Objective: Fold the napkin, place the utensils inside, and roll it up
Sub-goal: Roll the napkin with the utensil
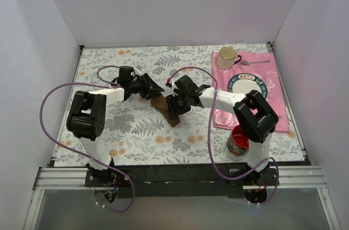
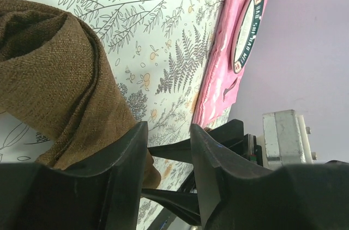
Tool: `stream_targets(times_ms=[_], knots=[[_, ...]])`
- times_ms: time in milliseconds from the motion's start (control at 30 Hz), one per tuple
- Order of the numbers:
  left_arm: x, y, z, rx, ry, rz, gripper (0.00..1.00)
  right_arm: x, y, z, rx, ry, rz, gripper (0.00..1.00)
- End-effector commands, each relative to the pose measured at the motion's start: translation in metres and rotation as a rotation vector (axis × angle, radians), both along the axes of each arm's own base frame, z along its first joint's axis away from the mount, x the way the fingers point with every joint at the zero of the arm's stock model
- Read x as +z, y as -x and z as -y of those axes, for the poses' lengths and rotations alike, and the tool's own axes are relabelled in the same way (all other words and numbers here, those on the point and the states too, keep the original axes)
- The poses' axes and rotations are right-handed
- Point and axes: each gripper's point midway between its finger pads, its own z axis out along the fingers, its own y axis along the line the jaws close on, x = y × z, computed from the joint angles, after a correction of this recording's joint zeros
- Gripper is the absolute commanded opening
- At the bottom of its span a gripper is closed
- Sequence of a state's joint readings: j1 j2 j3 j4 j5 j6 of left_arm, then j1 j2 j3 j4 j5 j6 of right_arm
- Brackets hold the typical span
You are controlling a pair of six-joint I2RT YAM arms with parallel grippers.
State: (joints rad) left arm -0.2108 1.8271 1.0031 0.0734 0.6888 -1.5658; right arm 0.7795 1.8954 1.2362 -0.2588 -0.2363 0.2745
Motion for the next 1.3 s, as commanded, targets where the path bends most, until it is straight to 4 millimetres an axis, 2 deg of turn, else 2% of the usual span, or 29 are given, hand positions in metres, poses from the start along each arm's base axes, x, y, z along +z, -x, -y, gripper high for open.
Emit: stream_targets(times_ms=[0, 167, 267, 433, 500, 600, 633, 667, 700, 733, 767, 800, 867, 900, 933, 967, 1000, 1033, 1067, 1100, 1133, 1167, 1267], knots=[[0.024, 0.001, -0.005, -0.009, 0.006, 0.063, 0.37, 0.027, -0.014, -0.01, 0.011, -0.018, 0.062, 0.57], [0.014, 0.009, -0.013, 0.003, -0.018, 0.048, 0.37, 0.042, -0.018, -0.015, 0.016, -0.038, 0.08, 0.61], [-0.001, 0.016, -0.016, 0.011, -0.036, 0.01, 0.38, 0.058, -0.022, -0.019, 0.011, -0.059, 0.102, 0.61], [-0.011, 0.018, -0.027, 0.028, -0.126, -0.001, 0.39, 0.094, -0.032, -0.017, -0.01, -0.062, 0.169, 0.64], [-0.013, 0.02, -0.032, 0.031, -0.162, -0.008, 0.4, 0.117, -0.035, -0.012, -0.021, -0.063, 0.214, 0.65], [0.002, 0.024, -0.033, 0.033, -0.169, 0.015, 0.42, 0.151, -0.04, 0.002, -0.057, -0.056, 0.276, 0.66], [0.012, 0.026, -0.033, 0.033, -0.162, 0.033, 0.43, 0.159, -0.043, 0.007, -0.078, -0.046, 0.297, 0.66], [0.032, 0.026, -0.033, 0.037, -0.153, 0.079, 0.44, 0.168, -0.045, 0.012, -0.092, -0.042, 0.312, 0.67], [0.045, 0.029, -0.034, 0.037, -0.148, 0.092, 0.45, 0.18, -0.043, 0.02, -0.107, -0.043, 0.335, 0.68], [0.058, 0.03, -0.034, 0.037, -0.15, 0.126, 0.46, 0.182, -0.043, 0.032, -0.139, 0.0, 0.349, 0.68], [0.083, 0.033, -0.036, 0.044, -0.144, 0.188, 0.47, 0.186, -0.043, 0.04, -0.16, 0.018, 0.363, 0.71], [0.099, 0.034, -0.036, 0.047, -0.144, 0.219, 0.49, 0.196, -0.038, 0.051, -0.181, 0.022, 0.387, 0.72], [0.126, 0.038, -0.034, 0.038, -0.137, 0.285, 0.57, 0.201, -0.036, 0.074, -0.251, 0.065, 0.412, 0.74], [0.152, 0.042, -0.03, 0.025, -0.123, 0.345, 0.6, 0.211, -0.029, 0.086, -0.283, 0.053, 0.43, 0.75], [0.164, 0.046, -0.026, 0.015, -0.119, 0.373, 0.67, 0.218, -0.028, 0.098, -0.341, 0.053, 0.443, 0.79], [0.177, 0.055, -0.013, -0.017, -0.11, 0.403, 0.71, 0.234, -0.017, 0.112, -0.374, 0.029, 0.457, 0.95], [0.202, 0.062, -0.006, -0.028, -0.095, 0.466, 0.74, 0.24, -0.011, 0.12, -0.399, 0.019, 0.46, 0.99], [0.214, 0.065, 0.0, -0.014, -0.107, 0.503, 0.77, 0.242, -0.006, 0.129, -0.437, 0.007, 0.455, 0.99], [0.225, 0.08, 0.018, -0.049, -0.101, 0.536, 0.8, 0.257, 0.008, 0.141, -0.454, -0.03, 0.474, 0.99], [0.245, 0.093, 0.022, -0.048, -0.085, 0.59, 0.83, 0.262, 0.013, 0.147, -0.465, -0.049, 0.482, 0.99], [0.253, 0.1, 0.026, -0.049, -0.077, 0.617, 0.85, 0.256, 0.021, 0.152, -0.464, -0.058, 0.473, 0.99], [0.26, 0.111, 0.034, -0.058, -0.065, 0.643, 0.87, 0.269, 0.031, 0.161, -0.485, -0.103, 0.495, 0.99], [0.274, 0.132, 0.04, -0.08, -0.005, 0.683, 0.92, 0.281, 0.046, 0.18, -0.537, -0.157, 0.522, 0.99]])
